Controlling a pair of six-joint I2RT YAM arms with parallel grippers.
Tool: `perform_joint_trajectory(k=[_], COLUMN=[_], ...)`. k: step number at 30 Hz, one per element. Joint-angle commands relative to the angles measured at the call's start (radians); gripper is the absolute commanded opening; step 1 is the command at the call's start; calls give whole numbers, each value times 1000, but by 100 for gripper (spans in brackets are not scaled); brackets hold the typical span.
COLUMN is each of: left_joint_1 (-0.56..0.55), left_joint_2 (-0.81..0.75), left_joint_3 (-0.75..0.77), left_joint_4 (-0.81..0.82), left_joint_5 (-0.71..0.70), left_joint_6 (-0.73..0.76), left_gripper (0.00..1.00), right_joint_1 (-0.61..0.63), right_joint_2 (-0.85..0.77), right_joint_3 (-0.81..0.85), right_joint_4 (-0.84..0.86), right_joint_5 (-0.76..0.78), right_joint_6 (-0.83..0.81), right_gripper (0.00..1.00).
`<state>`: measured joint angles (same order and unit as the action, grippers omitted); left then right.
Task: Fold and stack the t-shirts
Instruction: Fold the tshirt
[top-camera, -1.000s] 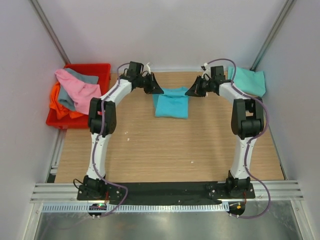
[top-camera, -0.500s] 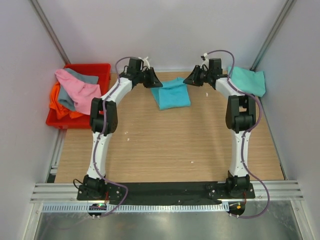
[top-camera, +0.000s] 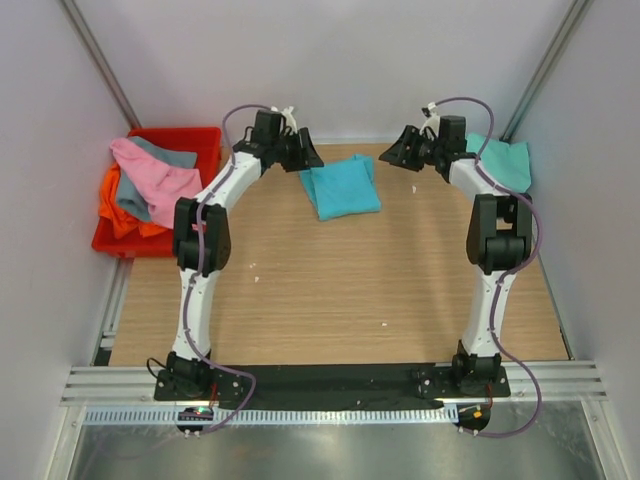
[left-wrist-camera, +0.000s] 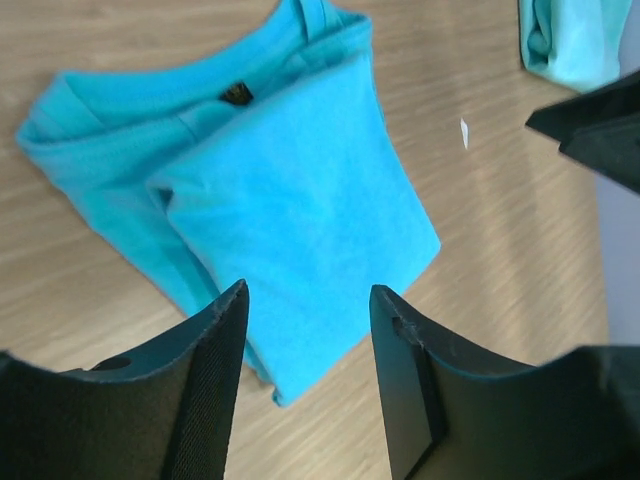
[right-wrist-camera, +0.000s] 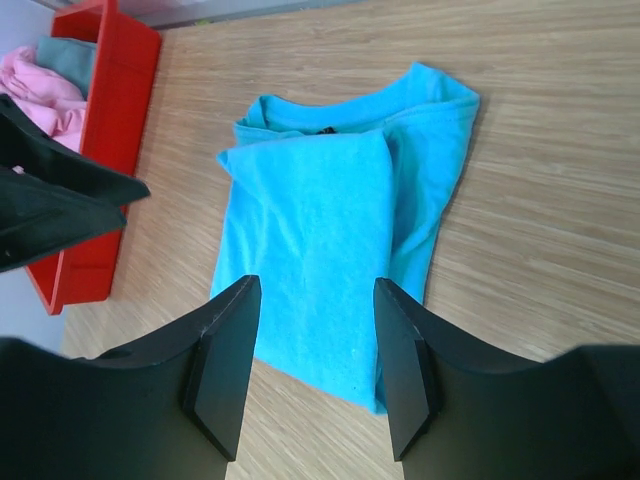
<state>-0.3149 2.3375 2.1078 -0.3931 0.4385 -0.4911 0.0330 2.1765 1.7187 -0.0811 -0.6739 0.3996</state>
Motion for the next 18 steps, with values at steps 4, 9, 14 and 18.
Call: perform_joint_trajectory(k=[4, 9, 14, 18], left_joint_1=[2, 51, 111, 125], left_joint_2=[-81, -98, -125, -156], left_joint_3=[-161, -274, -356, -428], left_joint_4=[137, 200, 220, 231], left_joint_5=[247, 376, 416, 434], left_joint_6=[-38, -73, -76, -78], left_gripper=[57, 65, 72, 72], right_joint_1=[7, 18, 34, 65], right_joint_2=[14, 155, 258, 310], right_joint_3=[-22, 53, 156, 188], right_joint_4=[176, 368, 483, 563], right_joint_5=[-174, -294, -325, -368], right_joint_6=[102, 344, 455, 533], right_gripper=[54, 54, 54, 54])
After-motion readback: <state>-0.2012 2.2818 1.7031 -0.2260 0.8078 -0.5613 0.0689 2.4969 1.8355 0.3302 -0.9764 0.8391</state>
